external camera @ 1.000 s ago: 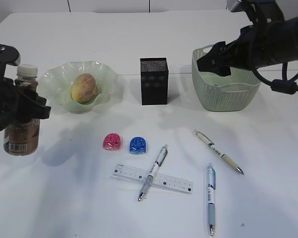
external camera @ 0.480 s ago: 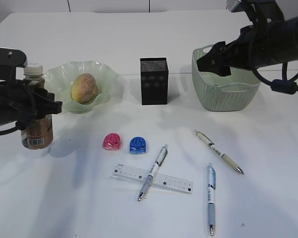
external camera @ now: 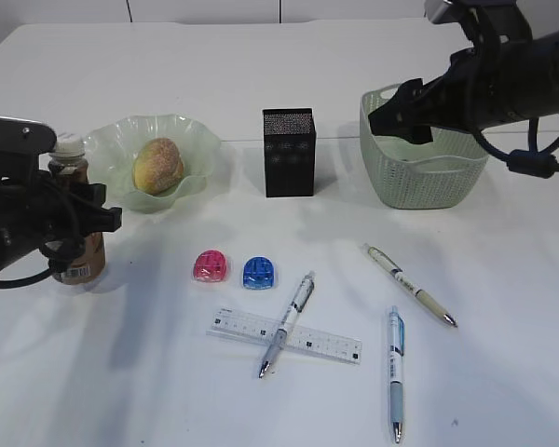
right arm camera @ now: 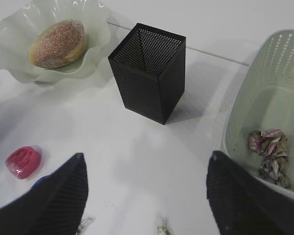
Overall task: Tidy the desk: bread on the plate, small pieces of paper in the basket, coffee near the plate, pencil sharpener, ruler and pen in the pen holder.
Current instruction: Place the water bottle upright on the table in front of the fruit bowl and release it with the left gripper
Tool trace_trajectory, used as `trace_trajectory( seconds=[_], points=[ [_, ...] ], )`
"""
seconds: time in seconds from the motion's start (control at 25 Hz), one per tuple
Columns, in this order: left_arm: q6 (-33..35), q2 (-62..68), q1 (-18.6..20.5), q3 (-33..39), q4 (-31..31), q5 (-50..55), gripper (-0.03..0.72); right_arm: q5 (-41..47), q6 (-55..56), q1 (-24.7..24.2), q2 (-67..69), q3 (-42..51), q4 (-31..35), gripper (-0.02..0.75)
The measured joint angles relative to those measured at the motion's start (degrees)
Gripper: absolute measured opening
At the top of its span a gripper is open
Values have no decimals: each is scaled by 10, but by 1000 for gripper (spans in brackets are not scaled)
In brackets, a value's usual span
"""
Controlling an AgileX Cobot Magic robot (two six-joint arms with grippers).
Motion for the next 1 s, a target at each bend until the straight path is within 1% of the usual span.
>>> trace_trajectory(
  seconds=[0.2, 0.56, 1.0],
  points=[
    [-19, 27, 0, 0, 7, -67, 307, 0, 0, 0, 3, 0, 0, 585],
    [-65, 83, 0, 0, 25, -148, 307, 0, -1, 0, 6, 0, 0, 585],
    [-74, 116, 0, 0, 27, -214, 307, 0, -2, 0, 6, 0, 0, 585]
  ],
)
